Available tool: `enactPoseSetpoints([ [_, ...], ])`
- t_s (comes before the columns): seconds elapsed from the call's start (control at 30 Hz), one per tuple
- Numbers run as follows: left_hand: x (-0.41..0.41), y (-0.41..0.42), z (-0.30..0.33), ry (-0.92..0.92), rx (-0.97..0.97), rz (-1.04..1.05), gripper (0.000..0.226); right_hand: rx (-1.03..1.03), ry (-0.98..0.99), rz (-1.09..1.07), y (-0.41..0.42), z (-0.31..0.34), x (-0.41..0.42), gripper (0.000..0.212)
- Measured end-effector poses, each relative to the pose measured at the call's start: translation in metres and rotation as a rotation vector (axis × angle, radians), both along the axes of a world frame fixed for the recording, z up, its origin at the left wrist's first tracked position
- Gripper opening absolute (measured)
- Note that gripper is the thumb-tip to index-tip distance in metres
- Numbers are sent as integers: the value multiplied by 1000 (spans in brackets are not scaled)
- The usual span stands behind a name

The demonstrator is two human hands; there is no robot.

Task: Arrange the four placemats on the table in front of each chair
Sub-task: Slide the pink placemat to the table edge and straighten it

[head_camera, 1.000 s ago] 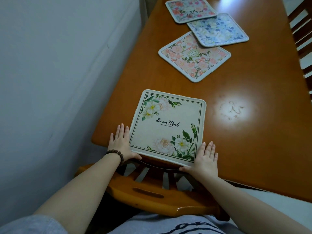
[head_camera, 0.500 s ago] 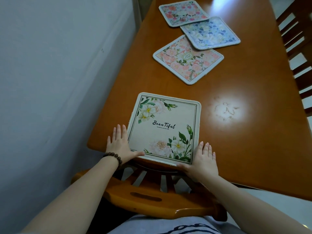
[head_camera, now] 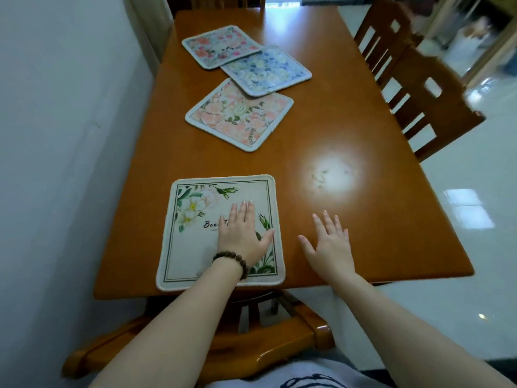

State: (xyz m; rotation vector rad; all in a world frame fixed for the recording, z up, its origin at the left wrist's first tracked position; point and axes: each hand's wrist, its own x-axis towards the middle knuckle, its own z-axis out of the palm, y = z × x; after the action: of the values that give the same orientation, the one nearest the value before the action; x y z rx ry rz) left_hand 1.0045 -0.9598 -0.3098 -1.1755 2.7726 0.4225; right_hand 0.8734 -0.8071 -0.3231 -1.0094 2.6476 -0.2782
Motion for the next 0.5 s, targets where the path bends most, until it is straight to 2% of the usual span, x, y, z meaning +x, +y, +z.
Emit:
enactPoseSetpoints([
  [0.2,-64,38,13,47,-14,-81,82,-39,36,-142,46,18,-66,67],
  [0.5,-167,98,28,44,-13,-107,78,-82,71,-161,102,21,-173,67],
])
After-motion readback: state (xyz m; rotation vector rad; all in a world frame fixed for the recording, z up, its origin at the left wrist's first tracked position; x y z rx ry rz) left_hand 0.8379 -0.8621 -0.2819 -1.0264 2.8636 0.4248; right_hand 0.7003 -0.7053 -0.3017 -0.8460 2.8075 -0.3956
